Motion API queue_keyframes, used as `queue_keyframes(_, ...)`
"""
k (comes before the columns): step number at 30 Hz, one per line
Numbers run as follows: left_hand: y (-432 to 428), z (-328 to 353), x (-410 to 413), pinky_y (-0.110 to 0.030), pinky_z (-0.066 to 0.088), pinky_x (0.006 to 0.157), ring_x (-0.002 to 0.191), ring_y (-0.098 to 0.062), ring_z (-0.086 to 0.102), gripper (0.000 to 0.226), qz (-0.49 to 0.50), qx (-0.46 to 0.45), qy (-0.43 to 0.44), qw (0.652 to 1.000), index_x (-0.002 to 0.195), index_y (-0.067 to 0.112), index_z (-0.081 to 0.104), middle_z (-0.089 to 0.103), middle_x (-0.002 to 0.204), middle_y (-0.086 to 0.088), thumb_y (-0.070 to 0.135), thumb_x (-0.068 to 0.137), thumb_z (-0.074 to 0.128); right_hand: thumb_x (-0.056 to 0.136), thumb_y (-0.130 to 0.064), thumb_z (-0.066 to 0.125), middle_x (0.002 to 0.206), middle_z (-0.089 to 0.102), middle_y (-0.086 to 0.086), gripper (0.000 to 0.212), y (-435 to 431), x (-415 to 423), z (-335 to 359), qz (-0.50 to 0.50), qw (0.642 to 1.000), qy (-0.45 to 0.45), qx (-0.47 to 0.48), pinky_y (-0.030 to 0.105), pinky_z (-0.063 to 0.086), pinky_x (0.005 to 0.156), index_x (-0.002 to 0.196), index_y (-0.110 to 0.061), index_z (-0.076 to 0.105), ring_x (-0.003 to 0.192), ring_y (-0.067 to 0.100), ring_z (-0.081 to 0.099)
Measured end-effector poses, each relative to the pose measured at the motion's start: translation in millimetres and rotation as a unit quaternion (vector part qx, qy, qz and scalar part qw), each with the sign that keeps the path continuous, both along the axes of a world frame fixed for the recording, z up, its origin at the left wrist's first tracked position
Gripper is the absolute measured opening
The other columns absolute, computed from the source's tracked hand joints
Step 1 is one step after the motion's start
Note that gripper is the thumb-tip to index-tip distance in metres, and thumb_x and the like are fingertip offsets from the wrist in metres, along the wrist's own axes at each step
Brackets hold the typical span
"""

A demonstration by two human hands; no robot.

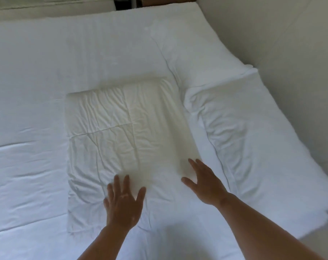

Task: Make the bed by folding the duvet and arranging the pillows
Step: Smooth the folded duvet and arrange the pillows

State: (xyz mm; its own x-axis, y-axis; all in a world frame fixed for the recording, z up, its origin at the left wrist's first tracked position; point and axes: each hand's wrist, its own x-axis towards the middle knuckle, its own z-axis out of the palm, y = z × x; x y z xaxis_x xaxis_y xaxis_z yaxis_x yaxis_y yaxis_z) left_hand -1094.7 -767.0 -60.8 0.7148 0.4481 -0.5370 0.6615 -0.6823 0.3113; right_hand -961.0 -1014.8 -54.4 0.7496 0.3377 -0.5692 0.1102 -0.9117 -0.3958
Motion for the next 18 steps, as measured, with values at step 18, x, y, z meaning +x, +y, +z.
queue_keyframes(18, -341, -17, 227, -0.039, 0.037, 0.114, 0.137, -0.025, 0.047, 0.085, 0.043, -0.297, 0.117, 0.947, 0.157, 0.029, 0.026, 0.044, 0.154, -0.008, 0.064, 0.088, 0.061, 0.074, -0.084, 0.040, 0.155, 0.040, 0.004, 0.099, -390, 184, -41, -0.214, 0.973, -0.035, -0.074, 0.045, 0.039, 0.112, 0.153, -0.025, 0.032, 0.143, 0.026, 0.036)
